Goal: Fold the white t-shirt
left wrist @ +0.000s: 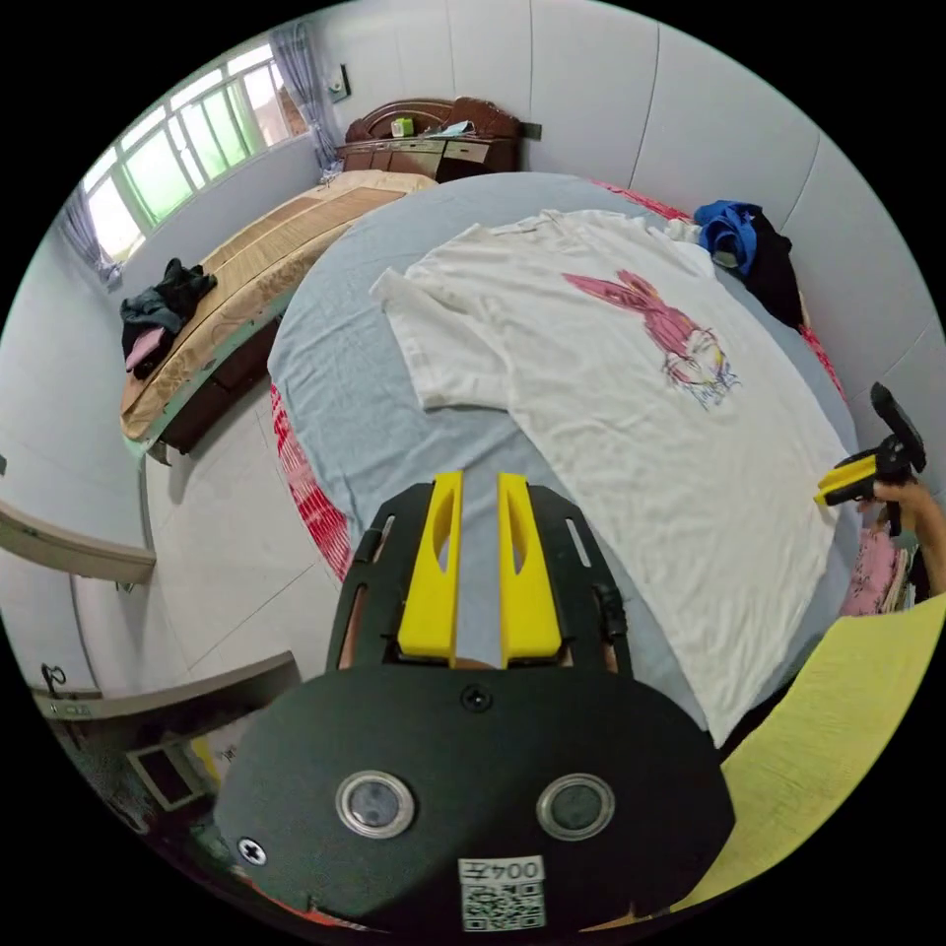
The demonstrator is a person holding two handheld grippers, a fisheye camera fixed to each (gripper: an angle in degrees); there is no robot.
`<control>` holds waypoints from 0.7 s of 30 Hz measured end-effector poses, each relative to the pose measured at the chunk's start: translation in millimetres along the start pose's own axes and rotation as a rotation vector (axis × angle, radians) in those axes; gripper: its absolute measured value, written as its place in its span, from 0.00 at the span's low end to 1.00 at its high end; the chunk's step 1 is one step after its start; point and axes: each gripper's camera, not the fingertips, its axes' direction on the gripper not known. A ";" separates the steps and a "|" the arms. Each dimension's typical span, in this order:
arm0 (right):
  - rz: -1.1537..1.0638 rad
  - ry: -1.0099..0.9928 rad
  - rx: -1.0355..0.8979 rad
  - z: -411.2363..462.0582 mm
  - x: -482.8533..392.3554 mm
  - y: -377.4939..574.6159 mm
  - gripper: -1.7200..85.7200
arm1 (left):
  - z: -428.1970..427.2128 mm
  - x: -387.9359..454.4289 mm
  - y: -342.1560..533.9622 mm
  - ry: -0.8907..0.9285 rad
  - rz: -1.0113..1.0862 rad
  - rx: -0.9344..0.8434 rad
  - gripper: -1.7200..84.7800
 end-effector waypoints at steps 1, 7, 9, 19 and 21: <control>0.007 0.011 -0.009 4.6 -2.4 -3.7 0.13 | 9.8 -16.4 -12.2 0.003 -0.001 -0.016 0.09; -0.001 0.008 -0.018 25.4 0.9 -12.9 0.12 | 53.1 -66.5 -55.8 0.068 0.000 -0.078 0.11; -0.003 0.011 -0.010 31.3 0.7 -13.4 0.12 | 58.7 -75.0 -64.2 0.057 0.007 -0.073 0.11; 0.012 -0.013 -0.009 58.8 7.6 -22.7 0.12 | 88.5 -111.7 -100.7 0.070 0.050 -0.069 0.07; 0.016 -0.023 0.002 62.7 10.0 -22.1 0.12 | 93.2 -115.4 -104.4 0.081 0.069 -0.082 0.06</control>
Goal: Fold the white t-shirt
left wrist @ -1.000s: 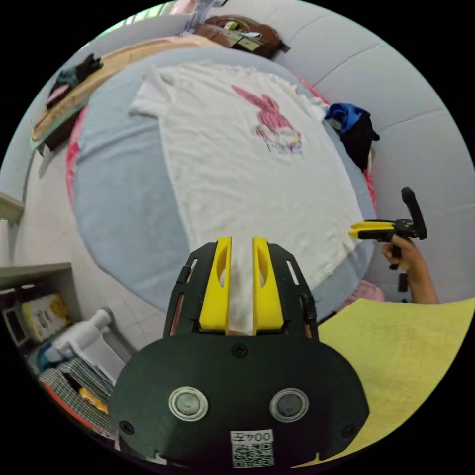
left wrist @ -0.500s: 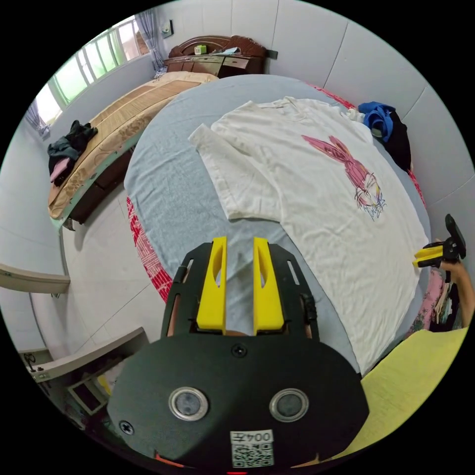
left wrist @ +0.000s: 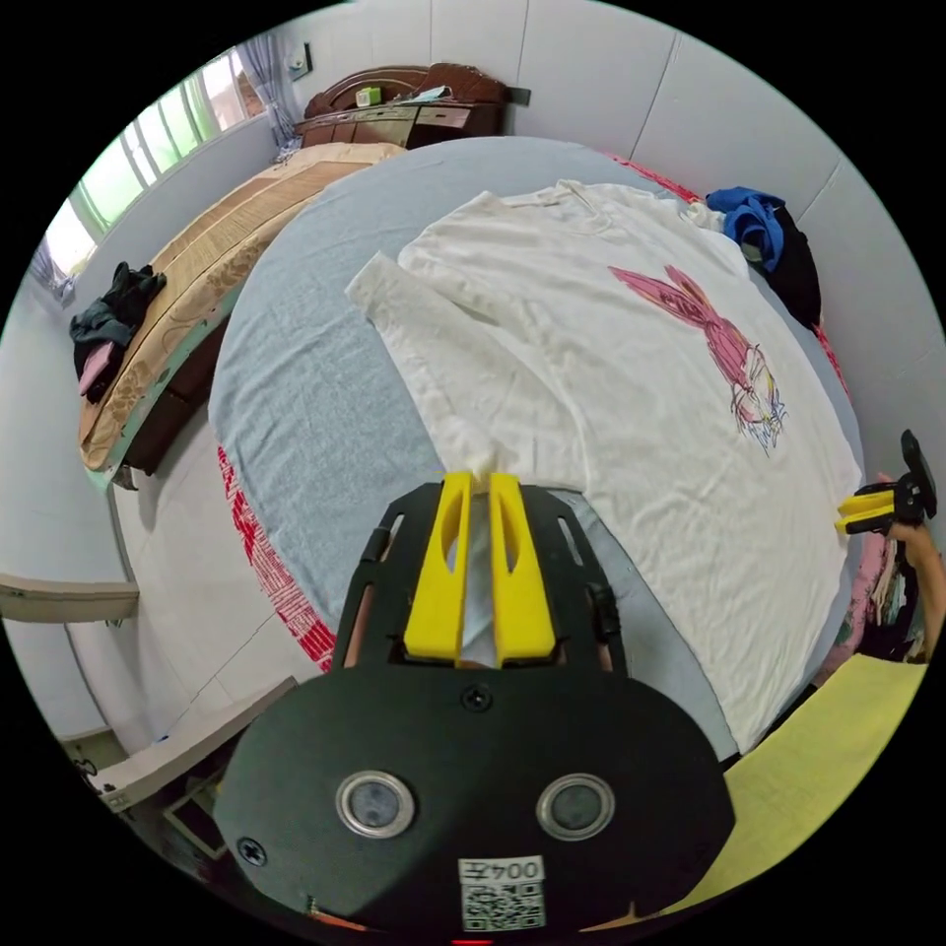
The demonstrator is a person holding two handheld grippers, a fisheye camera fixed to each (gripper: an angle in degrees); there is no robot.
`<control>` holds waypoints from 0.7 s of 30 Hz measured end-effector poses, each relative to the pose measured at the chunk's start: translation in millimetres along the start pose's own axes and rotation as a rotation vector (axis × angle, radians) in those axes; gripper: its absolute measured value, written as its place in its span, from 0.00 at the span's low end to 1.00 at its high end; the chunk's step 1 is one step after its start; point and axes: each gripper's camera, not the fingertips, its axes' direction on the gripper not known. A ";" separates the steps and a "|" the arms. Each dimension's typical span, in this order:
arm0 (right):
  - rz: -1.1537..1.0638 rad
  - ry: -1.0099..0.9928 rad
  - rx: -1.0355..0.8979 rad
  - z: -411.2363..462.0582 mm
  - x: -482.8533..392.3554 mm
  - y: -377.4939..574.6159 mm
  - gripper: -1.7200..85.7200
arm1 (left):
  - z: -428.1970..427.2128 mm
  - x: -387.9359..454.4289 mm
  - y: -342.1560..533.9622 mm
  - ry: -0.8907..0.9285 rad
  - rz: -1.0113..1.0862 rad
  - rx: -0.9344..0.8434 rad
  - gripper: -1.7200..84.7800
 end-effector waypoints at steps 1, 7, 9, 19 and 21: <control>-0.004 0.002 0.005 2.5 0.1 0.0 0.12 | -1.2 -3.5 -0.4 -0.004 0.000 0.008 0.05; 0.007 0.003 -0.001 13.4 1.9 -4.6 0.12 | -46.1 -12.3 21.6 -0.053 -0.092 0.092 0.04; 0.029 -0.002 -0.009 16.1 3.3 -7.1 0.12 | -51.5 -11.0 34.7 -0.044 -0.142 0.110 0.03; 0.002 0.008 -0.077 25.0 3.8 -22.5 0.13 | -53.7 -66.2 30.6 -0.108 -0.246 0.203 0.05; 0.001 0.007 -0.088 25.5 5.0 -24.5 0.12 | -58.9 -88.8 4.9 -0.130 -0.228 0.231 0.07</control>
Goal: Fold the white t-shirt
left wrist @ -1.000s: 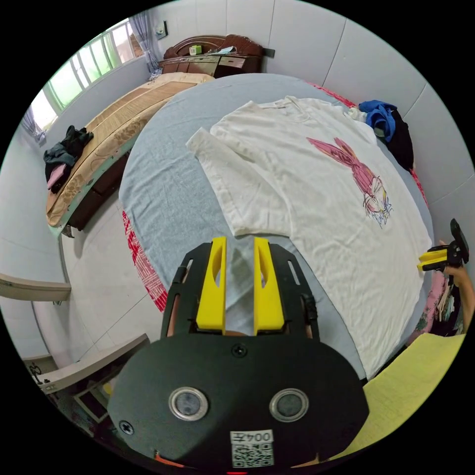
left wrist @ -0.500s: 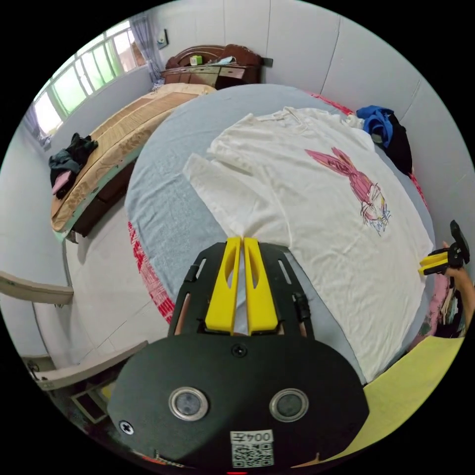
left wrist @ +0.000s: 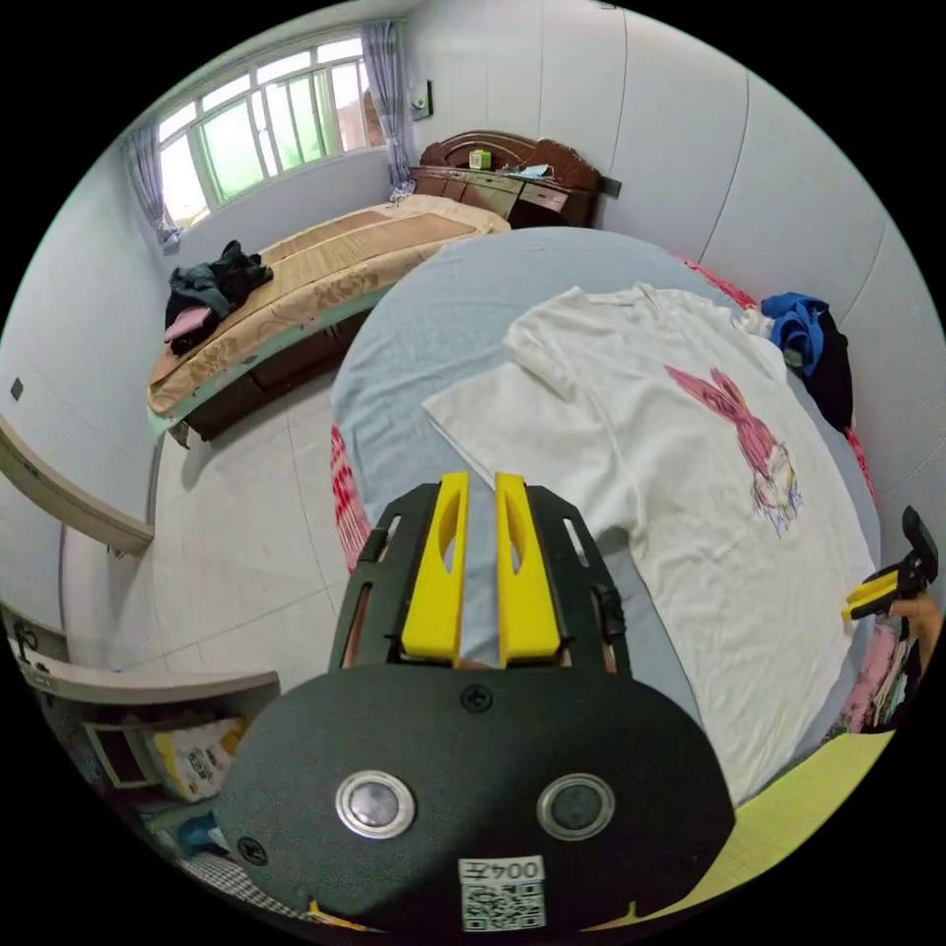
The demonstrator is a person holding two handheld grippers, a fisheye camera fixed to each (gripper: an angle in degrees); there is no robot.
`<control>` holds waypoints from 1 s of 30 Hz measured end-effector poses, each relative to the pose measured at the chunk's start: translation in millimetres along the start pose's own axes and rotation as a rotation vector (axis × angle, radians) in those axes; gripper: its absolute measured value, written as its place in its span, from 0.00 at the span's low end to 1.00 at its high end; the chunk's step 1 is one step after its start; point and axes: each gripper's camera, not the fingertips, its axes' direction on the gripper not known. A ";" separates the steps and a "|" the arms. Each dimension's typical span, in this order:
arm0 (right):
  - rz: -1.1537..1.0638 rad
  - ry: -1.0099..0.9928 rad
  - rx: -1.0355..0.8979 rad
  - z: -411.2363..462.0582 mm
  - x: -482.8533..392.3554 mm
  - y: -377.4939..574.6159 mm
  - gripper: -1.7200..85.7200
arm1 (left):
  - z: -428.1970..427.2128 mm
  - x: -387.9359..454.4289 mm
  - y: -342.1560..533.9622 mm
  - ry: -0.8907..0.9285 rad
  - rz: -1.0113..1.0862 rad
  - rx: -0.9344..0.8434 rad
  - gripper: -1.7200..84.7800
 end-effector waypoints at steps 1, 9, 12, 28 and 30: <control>-0.003 0.003 -0.004 0.0 0.7 -0.7 0.12 | 10.1 -11.6 -22.1 0.004 0.009 -0.017 0.08; 0.010 -0.007 0.029 -3.8 7.1 5.5 0.12 | 83.1 -45.2 -117.4 0.012 0.085 -0.200 0.13; 0.018 -0.003 0.019 -7.4 7.8 4.1 0.12 | 100.0 -45.5 -131.2 0.028 0.078 -0.241 0.10; -0.002 -0.021 0.012 -48.0 20.8 11.2 0.12 | 57.9 -59.7 -140.0 0.031 -0.276 -0.251 0.06; -0.006 -0.032 0.029 -55.2 22.6 16.8 0.12 | 34.5 -53.2 -135.1 0.008 -0.278 -0.208 0.06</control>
